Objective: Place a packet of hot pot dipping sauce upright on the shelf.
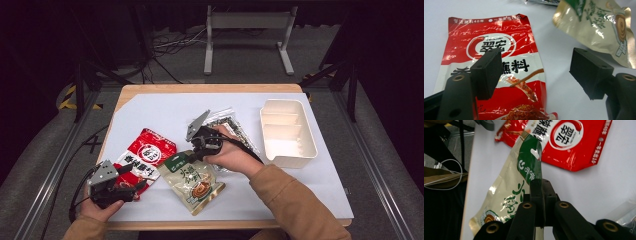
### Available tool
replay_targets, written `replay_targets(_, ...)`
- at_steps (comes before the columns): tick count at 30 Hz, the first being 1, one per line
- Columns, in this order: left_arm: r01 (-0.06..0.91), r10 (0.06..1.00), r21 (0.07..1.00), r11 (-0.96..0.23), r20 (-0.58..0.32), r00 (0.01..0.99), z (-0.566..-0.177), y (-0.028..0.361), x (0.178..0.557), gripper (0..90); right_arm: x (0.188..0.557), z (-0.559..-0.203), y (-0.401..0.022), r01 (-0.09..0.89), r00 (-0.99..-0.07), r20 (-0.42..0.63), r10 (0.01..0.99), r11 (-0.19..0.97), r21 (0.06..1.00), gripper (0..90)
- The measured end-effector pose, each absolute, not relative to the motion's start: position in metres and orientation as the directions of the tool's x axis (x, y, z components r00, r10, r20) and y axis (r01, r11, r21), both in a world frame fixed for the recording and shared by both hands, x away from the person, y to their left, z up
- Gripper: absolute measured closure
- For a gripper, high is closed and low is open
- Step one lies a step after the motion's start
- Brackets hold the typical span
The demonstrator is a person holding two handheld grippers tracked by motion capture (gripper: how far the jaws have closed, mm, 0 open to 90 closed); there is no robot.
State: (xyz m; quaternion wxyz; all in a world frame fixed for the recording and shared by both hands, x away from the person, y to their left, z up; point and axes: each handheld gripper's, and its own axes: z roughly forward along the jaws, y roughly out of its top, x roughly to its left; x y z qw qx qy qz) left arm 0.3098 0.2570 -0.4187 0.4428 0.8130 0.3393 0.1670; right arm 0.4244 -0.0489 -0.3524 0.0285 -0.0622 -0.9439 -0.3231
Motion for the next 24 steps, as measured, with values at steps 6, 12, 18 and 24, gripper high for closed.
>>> replay_targets(6,0.405,0.702,0.833,-0.377,-0.028,0.711,-0.419,0.257,0.310,26.5,0.405,-0.331,-0.053,0.079,-0.997,0.052,0.060,0.769,0.634,89.2)
replay_targets(12,0.407,0.702,0.832,-0.377,-0.030,0.711,-0.419,0.257,0.310,26.5,0.393,-0.317,-0.060,0.058,-0.998,0.033,0.048,0.747,0.662,89.3)
replay_targets(18,0.408,0.703,0.831,-0.377,-0.030,0.711,-0.419,0.257,0.310,26.5,0.388,-0.307,-0.066,0.034,-0.999,0.012,0.035,0.737,0.675,89.2)
replay_targets(24,0.407,0.705,0.832,-0.378,-0.027,0.709,-0.420,0.258,0.312,26.4,0.385,-0.299,-0.072,0.017,-0.999,-0.025,0.047,0.721,0.693,89.2)
